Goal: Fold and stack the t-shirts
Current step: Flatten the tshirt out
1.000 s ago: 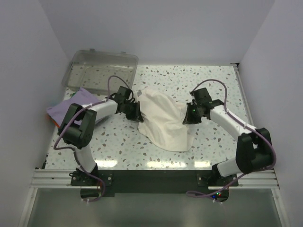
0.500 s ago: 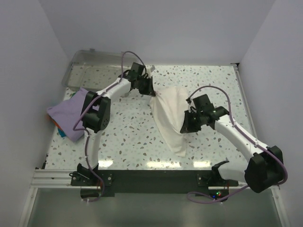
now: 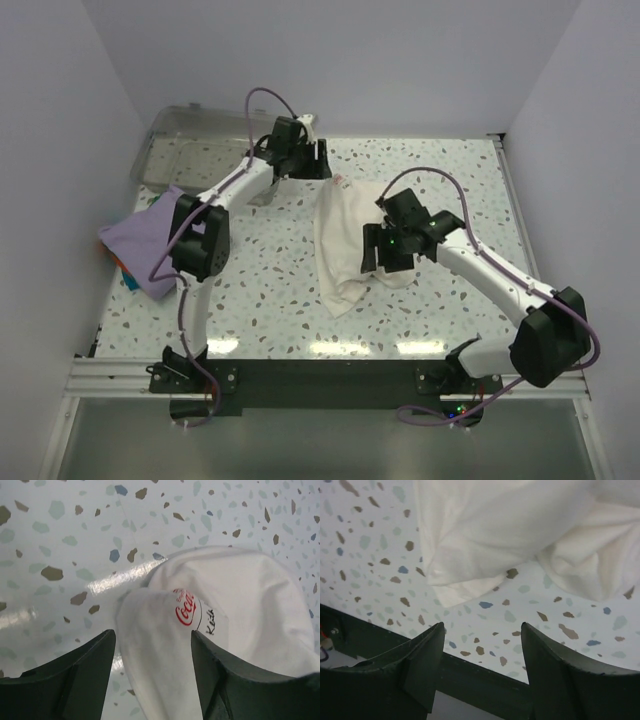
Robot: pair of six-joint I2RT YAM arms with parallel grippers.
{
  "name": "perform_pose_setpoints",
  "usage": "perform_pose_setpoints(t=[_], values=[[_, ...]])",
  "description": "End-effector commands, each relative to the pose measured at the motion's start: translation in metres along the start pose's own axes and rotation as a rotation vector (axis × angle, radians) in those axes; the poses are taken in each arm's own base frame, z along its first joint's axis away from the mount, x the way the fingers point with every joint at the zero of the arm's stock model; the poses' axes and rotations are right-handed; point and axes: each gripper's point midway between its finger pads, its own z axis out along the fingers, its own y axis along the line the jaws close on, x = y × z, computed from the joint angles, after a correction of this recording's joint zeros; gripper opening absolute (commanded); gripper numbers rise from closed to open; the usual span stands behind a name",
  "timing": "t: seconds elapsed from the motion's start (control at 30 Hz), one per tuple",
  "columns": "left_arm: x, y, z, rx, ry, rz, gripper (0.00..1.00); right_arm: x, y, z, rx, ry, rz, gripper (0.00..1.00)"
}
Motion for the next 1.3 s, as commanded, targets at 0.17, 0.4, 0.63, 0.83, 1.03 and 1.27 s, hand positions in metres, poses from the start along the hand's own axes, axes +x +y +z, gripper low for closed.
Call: perform_pose_setpoints(t=[0.17,0.4,0.63,0.83,1.03,1.27], values=[[0.045,-0.004,-0.090,-0.017,0.025,0.010,0.68,0.020,-0.082,0.001,0.250,0.007,0.146,0.68],[0.109,-0.002,-0.099,-0.014,0.149,-0.052,0.71,0.024,-0.098,0.033,0.283,0.030,0.150,0.71],[0.132,-0.007,-0.089,0.018,0.197,-0.080,0.72,0.013,-0.105,0.049,0.313,0.018,0.167,0.70],[0.158,-0.002,-0.076,-0.030,0.272,-0.064,0.59,0.010,-0.108,0.050,0.333,0.011,0.176,0.69],[0.172,-0.008,-0.064,-0.067,0.329,0.002,0.58,0.009,-0.111,0.050,0.339,0.006,0.188,0.69],[0.177,-0.005,-0.056,-0.094,0.342,0.026,0.53,0.009,-0.112,0.050,0.340,0.004,0.193,0.69]])
